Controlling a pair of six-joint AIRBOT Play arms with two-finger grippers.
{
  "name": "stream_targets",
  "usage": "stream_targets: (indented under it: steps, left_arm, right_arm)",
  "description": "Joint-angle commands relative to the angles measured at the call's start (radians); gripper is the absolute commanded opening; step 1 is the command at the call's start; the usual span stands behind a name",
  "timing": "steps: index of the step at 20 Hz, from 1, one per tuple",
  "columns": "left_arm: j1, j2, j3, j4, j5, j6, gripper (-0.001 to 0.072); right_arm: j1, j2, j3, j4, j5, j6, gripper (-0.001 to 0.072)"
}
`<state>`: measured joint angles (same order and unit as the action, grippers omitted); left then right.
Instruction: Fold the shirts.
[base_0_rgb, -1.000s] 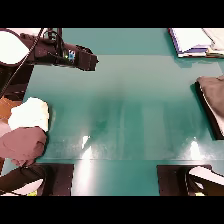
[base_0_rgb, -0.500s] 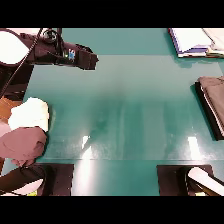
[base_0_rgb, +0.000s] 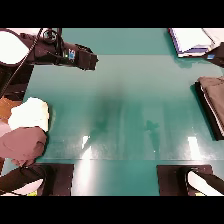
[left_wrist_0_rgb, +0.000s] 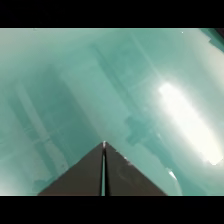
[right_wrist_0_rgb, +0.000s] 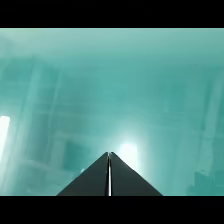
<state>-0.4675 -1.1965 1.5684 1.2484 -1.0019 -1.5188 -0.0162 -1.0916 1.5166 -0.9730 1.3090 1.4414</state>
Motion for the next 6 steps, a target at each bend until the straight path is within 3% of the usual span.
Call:
stream_targets:
  steps: [1, 6]
  left_arm:
    - [0.0, 0.0, 0.0, 0.0, 0.0, 0.0, 0.0029]
    - [0.0, 0.0, 0.0, 0.0, 0.0, 0.0, 0.0029]
  right_arm:
    - [0.088, 0.002, 0.001, 0.003, -0.016, 0.0, 0.0015]
    - [0.093, 0.002, 0.0, 0.003, -0.016, 0.0, 0.0014]
